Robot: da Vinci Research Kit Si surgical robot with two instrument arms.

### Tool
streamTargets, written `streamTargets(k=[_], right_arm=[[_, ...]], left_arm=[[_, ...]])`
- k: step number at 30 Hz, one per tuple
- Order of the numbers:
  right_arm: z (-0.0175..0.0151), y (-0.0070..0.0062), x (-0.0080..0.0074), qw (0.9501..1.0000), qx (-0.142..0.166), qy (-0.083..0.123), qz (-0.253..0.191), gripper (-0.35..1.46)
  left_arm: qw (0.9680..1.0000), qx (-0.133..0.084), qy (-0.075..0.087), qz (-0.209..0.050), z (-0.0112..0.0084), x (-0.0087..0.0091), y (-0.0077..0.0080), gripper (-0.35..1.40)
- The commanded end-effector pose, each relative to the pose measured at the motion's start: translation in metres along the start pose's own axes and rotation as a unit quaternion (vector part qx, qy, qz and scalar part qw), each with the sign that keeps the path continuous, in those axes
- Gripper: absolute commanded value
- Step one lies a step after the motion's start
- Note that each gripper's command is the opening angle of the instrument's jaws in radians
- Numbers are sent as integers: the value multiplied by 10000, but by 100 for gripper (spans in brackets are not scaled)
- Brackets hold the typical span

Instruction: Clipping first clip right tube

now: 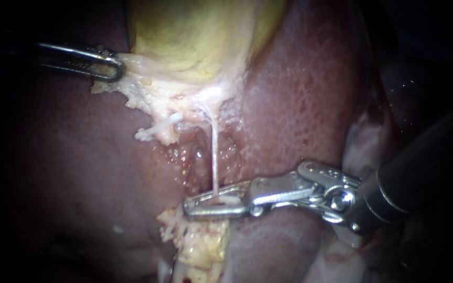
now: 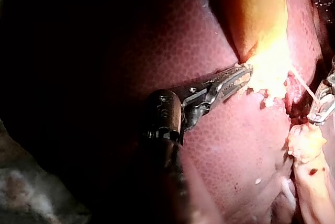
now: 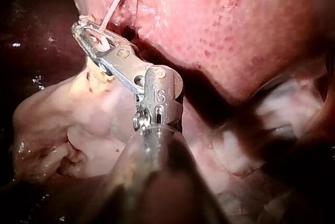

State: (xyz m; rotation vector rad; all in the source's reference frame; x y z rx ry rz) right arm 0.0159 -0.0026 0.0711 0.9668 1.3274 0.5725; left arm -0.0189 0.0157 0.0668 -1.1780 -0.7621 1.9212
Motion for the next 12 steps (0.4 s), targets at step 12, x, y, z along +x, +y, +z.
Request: streamTargets(k=[12], right_arm=[[1,-1,-1,10000,11,-10,0,-35]], left_arm=[[10000,0,0,0,0,0,0,-35]])
